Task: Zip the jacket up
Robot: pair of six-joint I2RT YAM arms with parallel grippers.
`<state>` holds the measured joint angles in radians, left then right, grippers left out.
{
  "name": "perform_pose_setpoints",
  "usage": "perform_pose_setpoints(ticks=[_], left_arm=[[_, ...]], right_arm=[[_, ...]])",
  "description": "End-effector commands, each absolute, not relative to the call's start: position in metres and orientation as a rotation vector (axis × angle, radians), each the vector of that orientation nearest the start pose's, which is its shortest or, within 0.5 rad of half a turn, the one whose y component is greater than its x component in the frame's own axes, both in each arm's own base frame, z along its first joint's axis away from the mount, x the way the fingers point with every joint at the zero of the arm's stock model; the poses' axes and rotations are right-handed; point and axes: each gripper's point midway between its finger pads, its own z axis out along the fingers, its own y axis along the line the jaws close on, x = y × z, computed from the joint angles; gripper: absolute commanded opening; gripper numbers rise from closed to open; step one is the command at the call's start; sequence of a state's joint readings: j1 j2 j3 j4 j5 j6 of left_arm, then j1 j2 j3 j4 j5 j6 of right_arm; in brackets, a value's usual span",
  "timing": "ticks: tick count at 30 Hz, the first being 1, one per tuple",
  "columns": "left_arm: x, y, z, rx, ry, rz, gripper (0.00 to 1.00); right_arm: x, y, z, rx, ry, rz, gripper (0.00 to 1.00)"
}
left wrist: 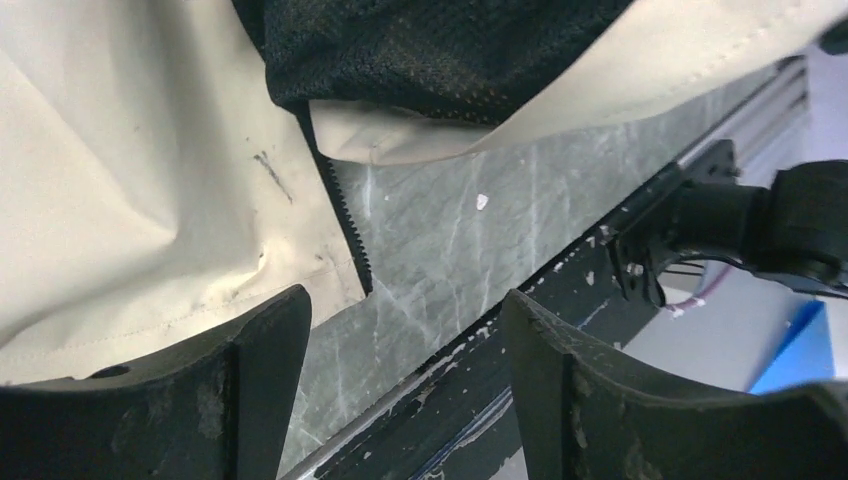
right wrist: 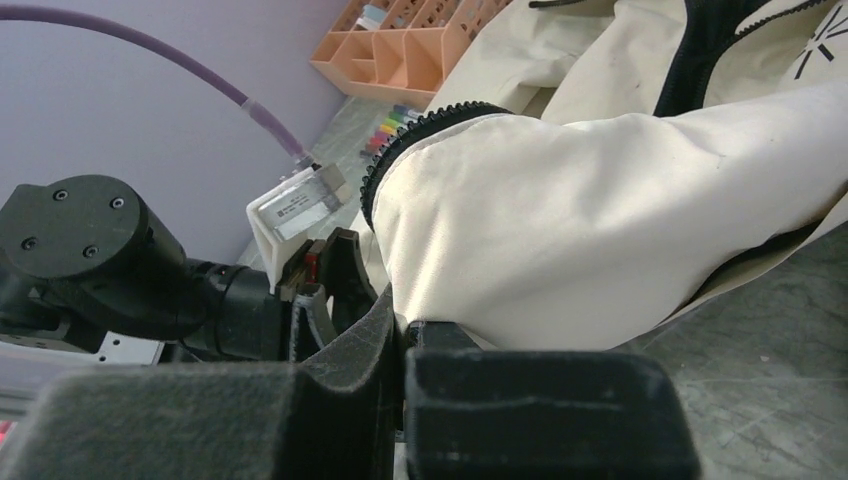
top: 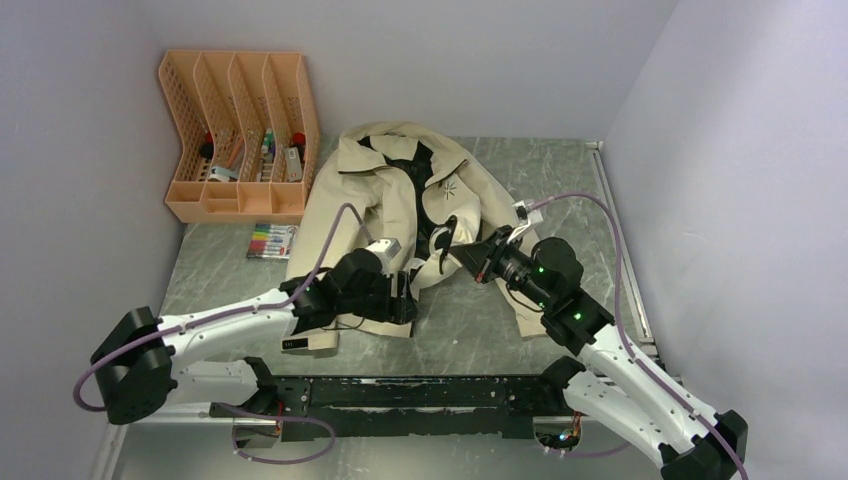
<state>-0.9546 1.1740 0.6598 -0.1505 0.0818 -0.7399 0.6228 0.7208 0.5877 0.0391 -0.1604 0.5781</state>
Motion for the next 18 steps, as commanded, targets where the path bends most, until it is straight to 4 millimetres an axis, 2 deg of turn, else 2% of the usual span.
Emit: perform_pose_setpoints(ticks=[1, 7, 12, 18], left_arm=[[0.164, -0.281, 0.092, 0.252, 2.499, -0.677, 0.76], [0.157, -0.271, 0.062, 0.201, 2.596, -0.507, 0.75], [0.154, -0.273, 0.054, 0.188, 2.605, -0.507, 0.74], [0.15, -0.284, 0.046, 0.256, 2.63, -0.544, 0.73]], right_arm=[[0.225, 0.216, 0.256, -0.145, 1.748, 1.003, 0.0], [0.224, 0.213, 0.256, -0.139, 1.746, 0.994, 0.0], [0.223, 0.212, 0.255, -0.134, 1.745, 0.994, 0.0], [0.222, 0.213, 0.255, -0.137, 1.747, 1.0, 0.0]])
